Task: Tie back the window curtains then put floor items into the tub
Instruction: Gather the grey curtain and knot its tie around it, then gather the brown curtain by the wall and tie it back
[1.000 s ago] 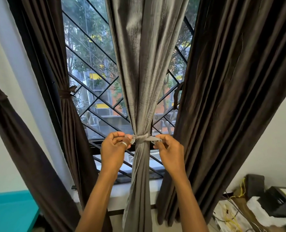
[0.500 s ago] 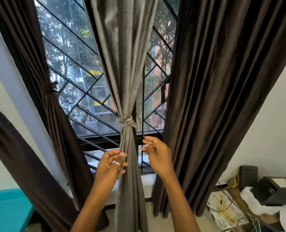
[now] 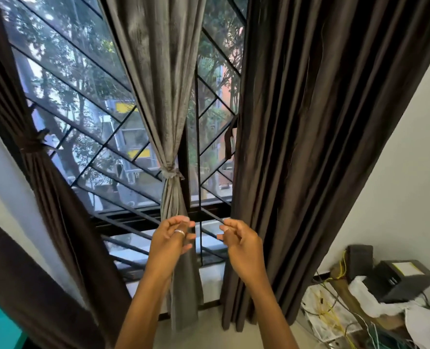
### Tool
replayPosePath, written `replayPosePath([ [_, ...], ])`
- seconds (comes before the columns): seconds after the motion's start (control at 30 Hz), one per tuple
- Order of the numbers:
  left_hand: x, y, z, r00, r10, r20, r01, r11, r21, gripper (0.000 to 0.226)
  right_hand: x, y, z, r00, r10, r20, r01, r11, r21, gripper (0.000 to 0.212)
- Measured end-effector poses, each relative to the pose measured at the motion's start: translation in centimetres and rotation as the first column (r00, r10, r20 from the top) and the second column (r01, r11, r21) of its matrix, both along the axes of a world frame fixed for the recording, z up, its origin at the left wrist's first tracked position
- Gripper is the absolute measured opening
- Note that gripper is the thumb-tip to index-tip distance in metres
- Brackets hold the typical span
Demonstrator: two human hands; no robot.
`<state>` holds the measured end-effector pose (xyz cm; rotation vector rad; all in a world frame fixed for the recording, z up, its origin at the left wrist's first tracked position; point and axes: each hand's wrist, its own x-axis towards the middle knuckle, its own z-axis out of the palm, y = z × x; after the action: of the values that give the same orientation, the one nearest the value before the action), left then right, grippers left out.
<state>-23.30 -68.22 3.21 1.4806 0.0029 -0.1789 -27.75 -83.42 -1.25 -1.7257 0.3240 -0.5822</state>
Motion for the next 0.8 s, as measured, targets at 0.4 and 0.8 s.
replayPosePath([
  [0.4, 1.6, -5.0, 0.2, 0.981, -0.179, 0.073, 0.182, 0.982, -0.043, 0.009, 1.5, -3.6, 0.7, 0.974, -0.226, -0.022, 0.223, 0.969, -0.108, 0.018],
  [0.8, 4.5, -10.5, 0.4, 0.965, -0.251, 0.080, 0.249, 0.968, 0.042, 0.010, 3.7, -8.1, 1.2, 0.971, -0.237, -0.020, 0.236, 0.970, -0.055, 0.015],
])
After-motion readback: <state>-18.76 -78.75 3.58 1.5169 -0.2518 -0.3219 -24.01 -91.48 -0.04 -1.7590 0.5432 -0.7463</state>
